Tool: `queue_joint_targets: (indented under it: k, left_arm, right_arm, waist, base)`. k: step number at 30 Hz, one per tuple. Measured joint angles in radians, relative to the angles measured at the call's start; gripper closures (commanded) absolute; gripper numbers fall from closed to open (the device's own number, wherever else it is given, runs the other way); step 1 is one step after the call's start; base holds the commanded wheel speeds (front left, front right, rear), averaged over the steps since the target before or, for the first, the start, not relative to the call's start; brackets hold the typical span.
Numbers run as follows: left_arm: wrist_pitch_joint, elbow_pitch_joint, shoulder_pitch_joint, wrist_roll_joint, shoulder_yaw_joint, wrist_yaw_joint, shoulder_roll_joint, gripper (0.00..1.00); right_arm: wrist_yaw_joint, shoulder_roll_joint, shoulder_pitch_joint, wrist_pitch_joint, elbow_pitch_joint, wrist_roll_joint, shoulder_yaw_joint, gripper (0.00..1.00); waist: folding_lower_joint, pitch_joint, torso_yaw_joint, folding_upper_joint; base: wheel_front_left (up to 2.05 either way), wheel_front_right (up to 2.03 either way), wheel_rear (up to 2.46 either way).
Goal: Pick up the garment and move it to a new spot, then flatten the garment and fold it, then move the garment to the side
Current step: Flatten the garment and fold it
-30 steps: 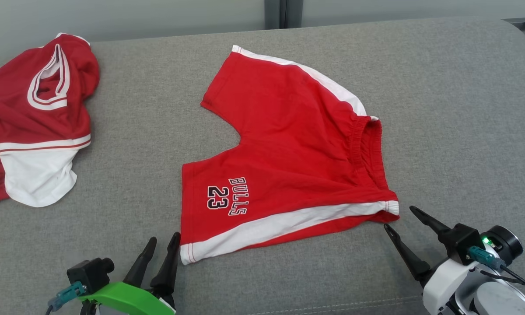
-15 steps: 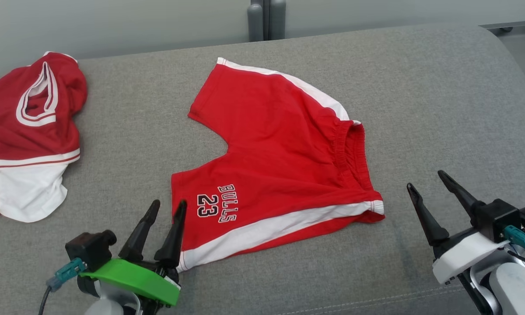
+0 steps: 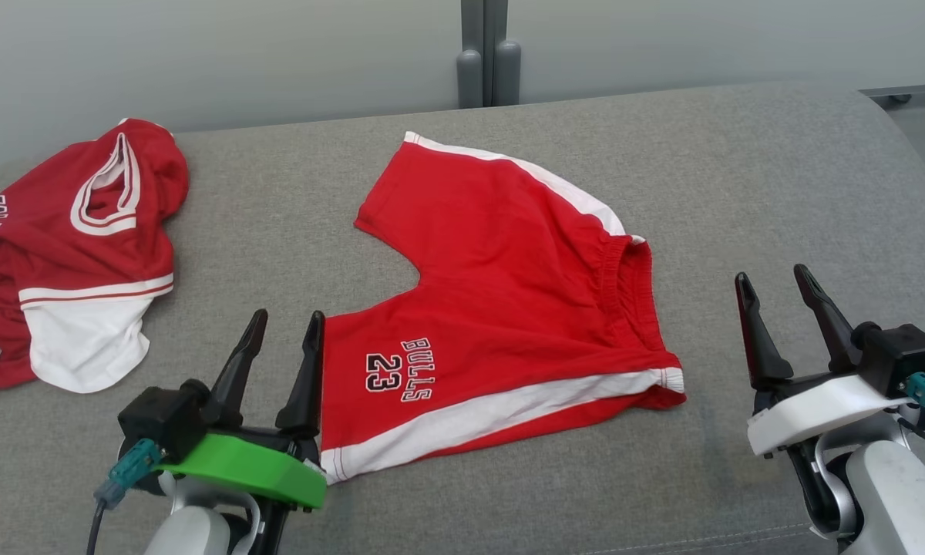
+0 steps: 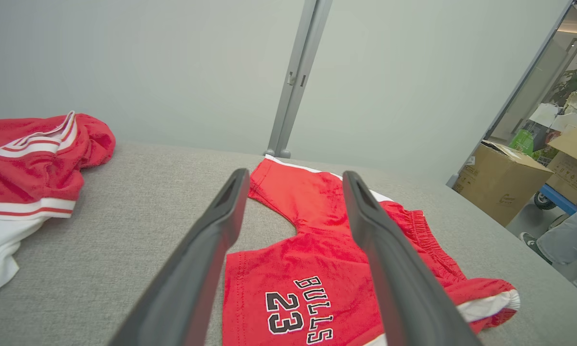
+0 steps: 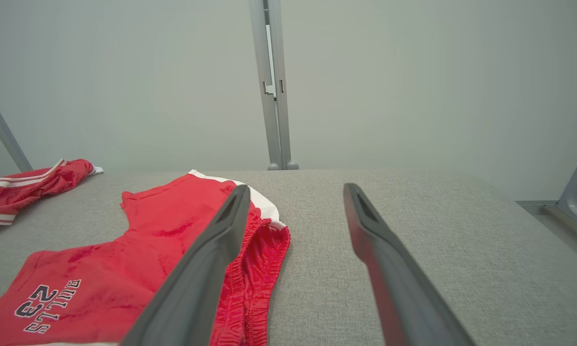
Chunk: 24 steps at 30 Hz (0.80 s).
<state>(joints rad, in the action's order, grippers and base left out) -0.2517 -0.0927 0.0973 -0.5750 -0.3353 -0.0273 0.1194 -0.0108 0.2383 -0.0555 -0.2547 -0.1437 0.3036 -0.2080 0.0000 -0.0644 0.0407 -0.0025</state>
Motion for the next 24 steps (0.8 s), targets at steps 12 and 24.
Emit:
queue_joint_targets:
  k: [12, 24]
  left_arm:
    - [0.000, 0.043, -0.107, 0.097, 0.093, 0.099, -0.014, 0.00]
    - [0.000, 0.081, -0.186, 0.123, 0.140, 0.108, -0.035, 0.00]
  right_arm:
    - [-0.010, -0.054, -0.002, 0.000, 0.036, -0.010, -0.030, 0.00]
    - [-0.027, -0.075, 0.007, 0.000, 0.031, -0.015, -0.029, 0.00]
  waist:
    - [0.0000, 0.024, -0.033, 0.0000]
    - [0.0000, 0.028, -0.034, 0.0000]
  base:
    - [0.00, 0.00, 0.00]
    - [0.00, 0.00, 0.00]
